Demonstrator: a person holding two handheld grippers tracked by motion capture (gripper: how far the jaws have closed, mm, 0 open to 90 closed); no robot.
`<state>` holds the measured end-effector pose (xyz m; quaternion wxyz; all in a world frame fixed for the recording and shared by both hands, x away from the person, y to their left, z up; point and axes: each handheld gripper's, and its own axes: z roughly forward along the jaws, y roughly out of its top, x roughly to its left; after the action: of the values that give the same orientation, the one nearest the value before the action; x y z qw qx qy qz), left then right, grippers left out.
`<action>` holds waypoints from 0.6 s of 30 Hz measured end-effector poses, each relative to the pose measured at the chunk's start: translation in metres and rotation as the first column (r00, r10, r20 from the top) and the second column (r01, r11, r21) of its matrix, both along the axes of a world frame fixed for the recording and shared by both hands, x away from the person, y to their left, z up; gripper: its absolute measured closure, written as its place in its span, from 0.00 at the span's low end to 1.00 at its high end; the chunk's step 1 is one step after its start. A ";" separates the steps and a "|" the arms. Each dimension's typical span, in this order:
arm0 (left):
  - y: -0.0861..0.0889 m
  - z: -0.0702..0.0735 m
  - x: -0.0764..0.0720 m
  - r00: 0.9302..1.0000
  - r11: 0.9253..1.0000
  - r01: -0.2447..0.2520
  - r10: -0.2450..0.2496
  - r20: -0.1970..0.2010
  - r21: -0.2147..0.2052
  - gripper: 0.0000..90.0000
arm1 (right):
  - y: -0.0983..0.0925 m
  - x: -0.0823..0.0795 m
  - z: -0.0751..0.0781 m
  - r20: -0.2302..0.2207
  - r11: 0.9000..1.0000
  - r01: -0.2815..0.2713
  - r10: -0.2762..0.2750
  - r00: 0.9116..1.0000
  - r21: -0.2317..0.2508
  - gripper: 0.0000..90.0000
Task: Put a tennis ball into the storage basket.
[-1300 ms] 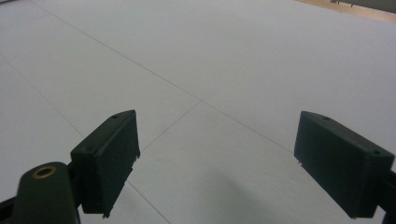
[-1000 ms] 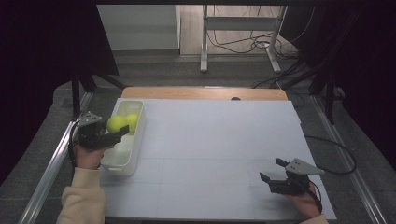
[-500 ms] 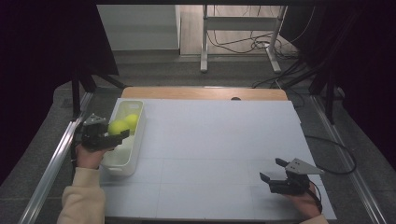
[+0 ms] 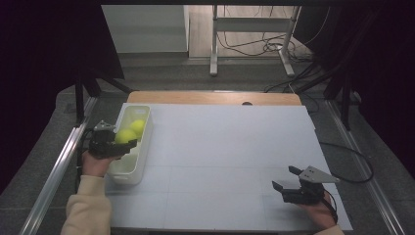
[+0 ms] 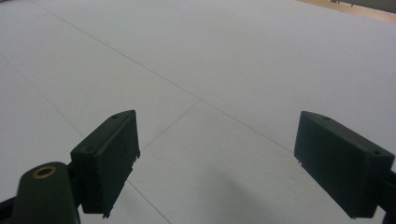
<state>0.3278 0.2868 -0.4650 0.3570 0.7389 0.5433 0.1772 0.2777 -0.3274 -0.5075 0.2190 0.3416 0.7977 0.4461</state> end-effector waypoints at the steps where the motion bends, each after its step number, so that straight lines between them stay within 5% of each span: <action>1: 0.000 0.000 0.000 1.000 1.000 0.002 -0.001 0.001 -0.001 0.28 | 0.000 0.000 0.000 0.000 1.000 -0.002 0.002 1.000 0.002 0.16; 12: 0.002 0.007 -0.004 0.999 1.000 -0.005 0.005 0.037 -0.014 0.15 | 0.000 0.000 0.000 0.000 1.000 -0.001 0.001 1.000 -0.001 0.16; 18: 0.000 0.011 -0.006 0.997 0.998 -0.016 0.020 0.072 -0.055 0.10 | 0.000 0.000 0.000 0.002 1.000 -0.001 0.001 1.000 0.000 0.16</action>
<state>0.3222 0.2866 -0.4536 0.3947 0.7171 0.5413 0.1923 0.2775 -0.3272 -0.5073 0.2196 0.3410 0.7977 0.4463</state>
